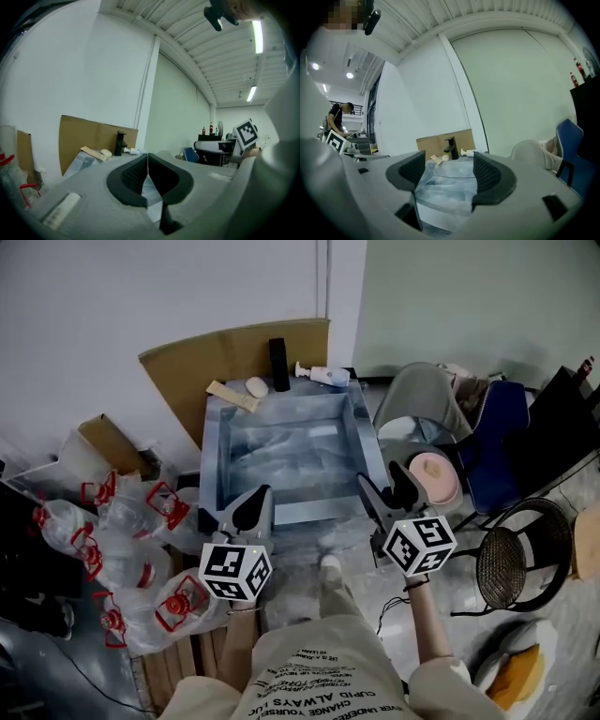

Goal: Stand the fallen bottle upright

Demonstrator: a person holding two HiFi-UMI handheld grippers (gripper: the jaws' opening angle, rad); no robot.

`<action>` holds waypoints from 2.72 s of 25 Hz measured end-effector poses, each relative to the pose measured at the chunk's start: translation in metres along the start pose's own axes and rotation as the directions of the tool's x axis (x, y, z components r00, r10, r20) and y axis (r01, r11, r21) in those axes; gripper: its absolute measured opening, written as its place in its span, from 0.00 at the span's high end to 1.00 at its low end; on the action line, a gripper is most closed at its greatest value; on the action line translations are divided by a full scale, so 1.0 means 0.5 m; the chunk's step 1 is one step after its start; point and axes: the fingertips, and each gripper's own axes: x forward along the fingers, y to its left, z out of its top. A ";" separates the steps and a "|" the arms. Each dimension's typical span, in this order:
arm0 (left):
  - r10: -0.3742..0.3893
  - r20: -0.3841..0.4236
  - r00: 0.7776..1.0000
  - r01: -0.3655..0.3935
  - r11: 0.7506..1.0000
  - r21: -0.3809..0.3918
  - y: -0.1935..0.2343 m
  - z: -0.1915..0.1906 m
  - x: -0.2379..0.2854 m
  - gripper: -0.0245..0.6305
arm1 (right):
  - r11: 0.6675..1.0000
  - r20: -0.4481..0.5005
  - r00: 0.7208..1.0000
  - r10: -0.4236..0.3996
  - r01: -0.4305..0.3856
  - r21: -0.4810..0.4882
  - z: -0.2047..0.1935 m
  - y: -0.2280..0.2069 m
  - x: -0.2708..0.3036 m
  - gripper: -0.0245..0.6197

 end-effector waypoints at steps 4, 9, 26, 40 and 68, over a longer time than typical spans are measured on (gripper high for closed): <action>0.013 -0.023 1.000 -0.013 1.000 -0.020 0.021 0.001 0.077 0.92 | 1.000 -0.029 0.999 0.023 -0.023 -0.012 0.015 -0.042 0.084 0.49; 0.042 -0.053 0.998 -0.045 0.998 -0.050 0.056 -0.005 0.168 0.92 | 0.997 -0.081 0.994 0.068 -0.071 -0.033 0.018 -0.083 0.196 0.49; 0.094 -0.122 0.988 -0.110 0.985 -0.133 0.122 -0.041 0.444 0.92 | 0.974 -0.202 0.963 0.179 -0.203 -0.104 0.013 -0.225 0.502 0.49; 0.070 -0.195 0.978 -0.109 0.973 -0.201 0.142 -0.105 0.571 0.92 | 0.895 -0.379 0.890 0.253 -0.364 -0.258 -0.034 -0.256 0.686 0.49; -0.096 -0.291 0.952 0.011 0.960 -0.280 0.126 -0.221 0.671 0.92 | 0.543 -0.860 0.485 0.157 -0.770 -0.335 -0.213 -0.237 0.827 0.49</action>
